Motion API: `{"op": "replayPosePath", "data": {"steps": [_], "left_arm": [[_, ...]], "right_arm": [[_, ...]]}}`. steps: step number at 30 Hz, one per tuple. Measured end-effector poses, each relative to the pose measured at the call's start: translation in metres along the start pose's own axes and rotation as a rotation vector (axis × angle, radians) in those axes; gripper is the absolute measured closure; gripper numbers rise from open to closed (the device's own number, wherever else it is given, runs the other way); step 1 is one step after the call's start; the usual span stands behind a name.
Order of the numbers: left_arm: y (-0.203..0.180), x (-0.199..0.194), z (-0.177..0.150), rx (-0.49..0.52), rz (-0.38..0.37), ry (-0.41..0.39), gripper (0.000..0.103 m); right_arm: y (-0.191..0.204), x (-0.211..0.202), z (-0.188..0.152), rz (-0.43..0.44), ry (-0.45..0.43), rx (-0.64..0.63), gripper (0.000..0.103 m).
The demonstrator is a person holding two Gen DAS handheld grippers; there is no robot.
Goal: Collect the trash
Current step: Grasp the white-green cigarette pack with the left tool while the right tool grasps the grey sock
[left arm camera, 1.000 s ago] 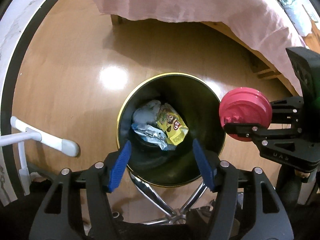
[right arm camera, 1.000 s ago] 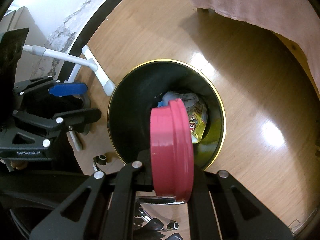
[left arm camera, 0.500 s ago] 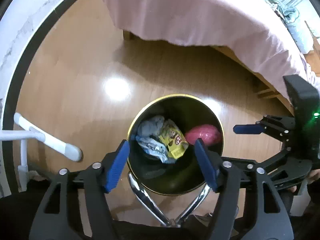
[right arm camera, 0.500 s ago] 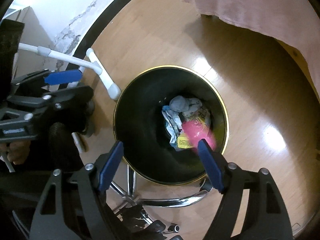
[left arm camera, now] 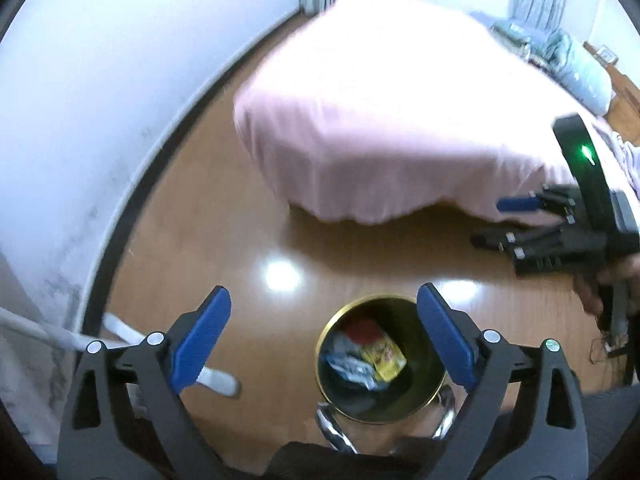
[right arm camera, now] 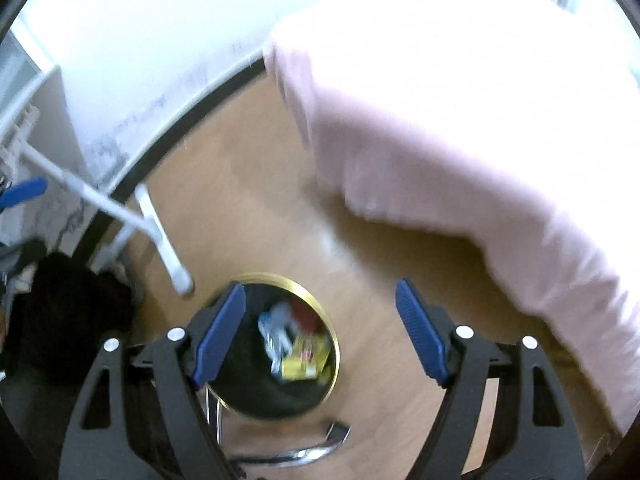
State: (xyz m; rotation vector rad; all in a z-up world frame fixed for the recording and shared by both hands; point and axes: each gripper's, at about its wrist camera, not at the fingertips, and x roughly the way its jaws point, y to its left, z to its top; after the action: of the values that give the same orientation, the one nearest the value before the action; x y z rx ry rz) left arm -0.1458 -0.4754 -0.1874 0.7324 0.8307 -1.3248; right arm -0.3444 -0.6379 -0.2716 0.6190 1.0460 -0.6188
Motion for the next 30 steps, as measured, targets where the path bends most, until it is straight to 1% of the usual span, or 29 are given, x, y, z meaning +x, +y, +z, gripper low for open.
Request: {"op": "replayPosePath", "data": {"steps": [2, 4, 5, 6, 8, 9, 10, 11, 12, 14, 15, 16, 18, 19, 20, 21, 23, 25, 28, 30], "left_arm": [[0.002, -0.045, 0.004, 0.017, 0.025, -0.069, 0.011], [0.012, -0.099, -0.002, 0.021, 0.052, -0.133, 0.01], [0.019, -0.121, -0.006, 0.014, 0.07, -0.161, 0.01], [0.033, -0.149, -0.016, -0.002, 0.104, -0.191, 0.01], [0.065, -0.194, -0.038, -0.057, 0.161, -0.236, 0.009], [0.096, -0.225, -0.06, -0.12, 0.228, -0.26, 0.009], [0.115, -0.241, -0.075, -0.167, 0.271, -0.267, 0.009], [0.148, -0.267, -0.1, -0.25, 0.347, -0.268, 0.009], [0.168, -0.282, -0.117, -0.301, 0.388, -0.265, 0.008], [0.217, -0.317, -0.165, -0.426, 0.503, -0.247, 0.008], [0.245, -0.335, -0.194, -0.491, 0.583, -0.224, 0.007], [0.268, -0.347, -0.22, -0.545, 0.644, -0.189, 0.007], [0.311, -0.365, -0.267, -0.638, 0.713, -0.118, 0.007], [0.33, -0.369, -0.289, -0.673, 0.721, -0.087, 0.007], [0.35, -0.37, -0.311, -0.712, 0.721, -0.052, 0.007], [0.361, -0.369, -0.322, -0.731, 0.715, -0.032, 0.007], [0.386, -0.361, -0.346, -0.769, 0.672, 0.002, 0.007], [0.397, -0.351, -0.356, -0.774, 0.662, 0.029, 0.007], [0.401, -0.334, -0.358, -0.721, 0.629, 0.035, 0.007], [0.408, -0.323, -0.358, -0.72, 0.64, 0.065, 0.007]], "right_arm": [[0.023, -0.036, 0.023, -0.003, -0.076, -0.059, 0.028], [0.063, -0.071, 0.044, 0.025, -0.154, -0.133, 0.028], [0.083, -0.083, 0.052, 0.055, -0.179, -0.162, 0.027], [0.116, -0.098, 0.063, 0.115, -0.207, -0.207, 0.027], [0.167, -0.112, 0.077, 0.2, -0.228, -0.282, 0.026], [0.197, -0.118, 0.083, 0.252, -0.235, -0.331, 0.025], [0.237, -0.124, 0.09, 0.314, -0.238, -0.394, 0.024], [0.266, -0.127, 0.093, 0.358, -0.236, -0.44, 0.024], [0.299, -0.129, 0.095, 0.407, -0.229, -0.49, 0.024], [0.373, -0.128, 0.098, 0.496, -0.2, -0.597, 0.024], [0.407, -0.127, 0.098, 0.529, -0.187, -0.643, 0.024], [0.432, -0.127, 0.096, 0.544, -0.181, -0.674, 0.024], [0.48, -0.127, 0.091, 0.572, -0.166, -0.728, 0.024], [0.509, -0.126, 0.089, 0.601, -0.151, -0.763, 0.024], [0.534, -0.126, 0.086, 0.616, -0.143, -0.791, 0.024], [0.551, -0.126, 0.085, 0.62, -0.136, -0.808, 0.024], [0.593, -0.116, 0.085, 0.619, -0.106, -0.84, 0.024], [0.631, -0.107, 0.084, 0.594, -0.07, -0.858, 0.024], [0.671, -0.092, 0.087, 0.552, -0.042, -0.874, 0.024], [0.693, -0.081, 0.094, 0.529, -0.033, -0.883, 0.024]]}}
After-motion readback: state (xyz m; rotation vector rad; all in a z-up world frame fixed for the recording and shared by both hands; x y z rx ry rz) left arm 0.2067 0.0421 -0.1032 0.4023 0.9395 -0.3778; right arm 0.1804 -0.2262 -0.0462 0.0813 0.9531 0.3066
